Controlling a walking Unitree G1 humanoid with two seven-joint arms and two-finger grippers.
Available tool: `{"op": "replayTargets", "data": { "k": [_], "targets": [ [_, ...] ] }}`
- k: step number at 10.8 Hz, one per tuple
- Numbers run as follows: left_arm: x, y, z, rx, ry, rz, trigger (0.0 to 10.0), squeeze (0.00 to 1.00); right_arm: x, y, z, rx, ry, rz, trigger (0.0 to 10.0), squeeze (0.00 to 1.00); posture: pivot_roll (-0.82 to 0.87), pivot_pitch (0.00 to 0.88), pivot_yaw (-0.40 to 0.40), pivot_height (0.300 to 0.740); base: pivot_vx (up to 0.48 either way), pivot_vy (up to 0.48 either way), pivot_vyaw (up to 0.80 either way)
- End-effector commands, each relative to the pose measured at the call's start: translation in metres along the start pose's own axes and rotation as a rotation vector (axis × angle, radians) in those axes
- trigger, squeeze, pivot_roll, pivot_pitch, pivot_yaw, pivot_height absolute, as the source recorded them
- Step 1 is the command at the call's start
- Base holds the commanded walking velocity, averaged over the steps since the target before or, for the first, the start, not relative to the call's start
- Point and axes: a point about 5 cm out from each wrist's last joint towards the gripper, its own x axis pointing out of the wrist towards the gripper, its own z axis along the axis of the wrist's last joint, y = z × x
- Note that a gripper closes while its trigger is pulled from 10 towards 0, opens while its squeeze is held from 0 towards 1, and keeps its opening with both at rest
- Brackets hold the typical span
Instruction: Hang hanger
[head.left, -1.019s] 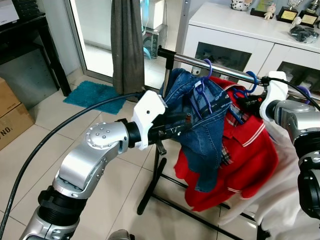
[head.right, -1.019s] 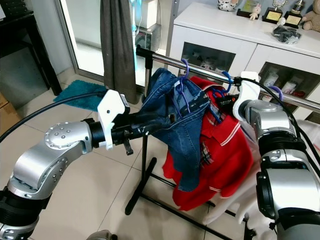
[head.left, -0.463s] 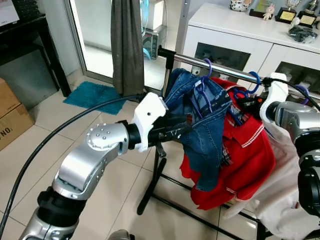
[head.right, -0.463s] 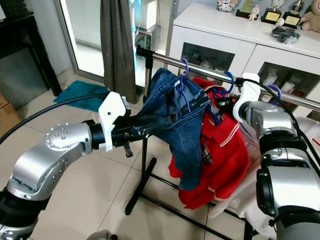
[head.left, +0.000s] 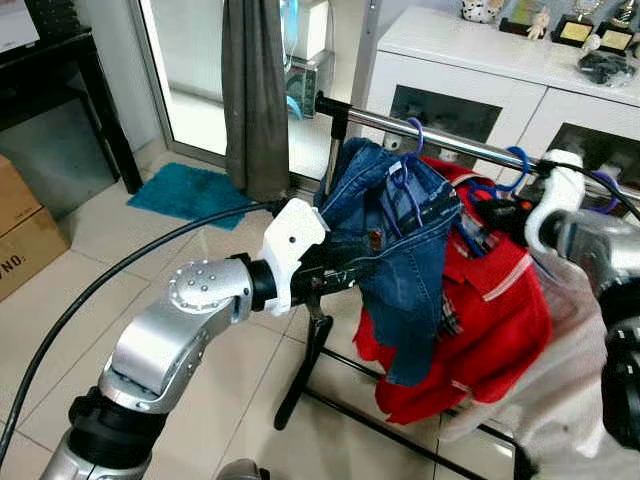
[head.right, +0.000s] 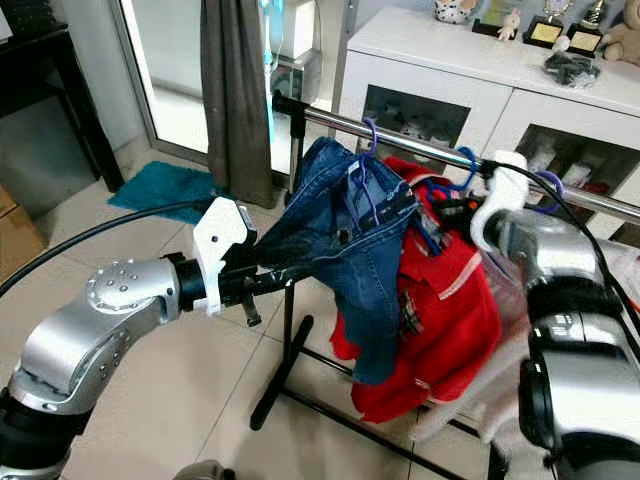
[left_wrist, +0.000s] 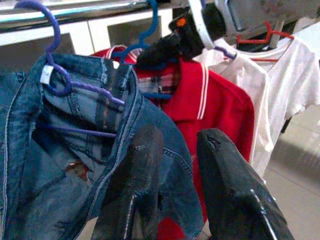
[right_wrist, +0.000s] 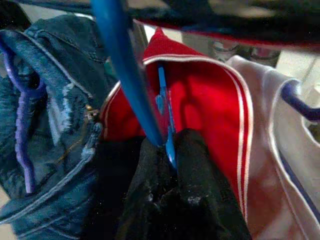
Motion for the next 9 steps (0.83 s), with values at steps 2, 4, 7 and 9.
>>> {"op": "replayTargets", "data": {
  "k": [2,4,7,9],
  "targets": [
    [-0.004,0.005,-0.005,0.009,0.017,0.086,10.0,0.0,-0.015,-0.006,0.011,-0.027,-0.078,-0.08,0.0,0.0,0.01,0.0,-0.039,0.74,0.0,0.0,0.0],
    [-0.009,0.013,-0.019,0.023,0.067,0.2,10.0,0.0,-0.024,0.006,0.017,-0.239,-0.144,-0.158,0.0,0.0,0.01,0.0,-0.038,0.74,0.0,0.0,0.0],
    [-0.009,0.013,-0.027,-0.004,0.071,0.262,10.0,0.0,-0.034,0.031,0.011,-0.334,-0.208,-0.191,0.0,0.0,0.0,0.0,-0.033,0.74,0.0,0.0,0.0],
    [-0.008,0.011,-0.028,-0.013,0.035,0.309,10.0,0.0,-0.043,0.042,0.006,-0.293,-0.219,-0.155,0.0,0.0,0.0,0.0,-0.033,0.74,0.0,0.0,0.0]
  ]
}}
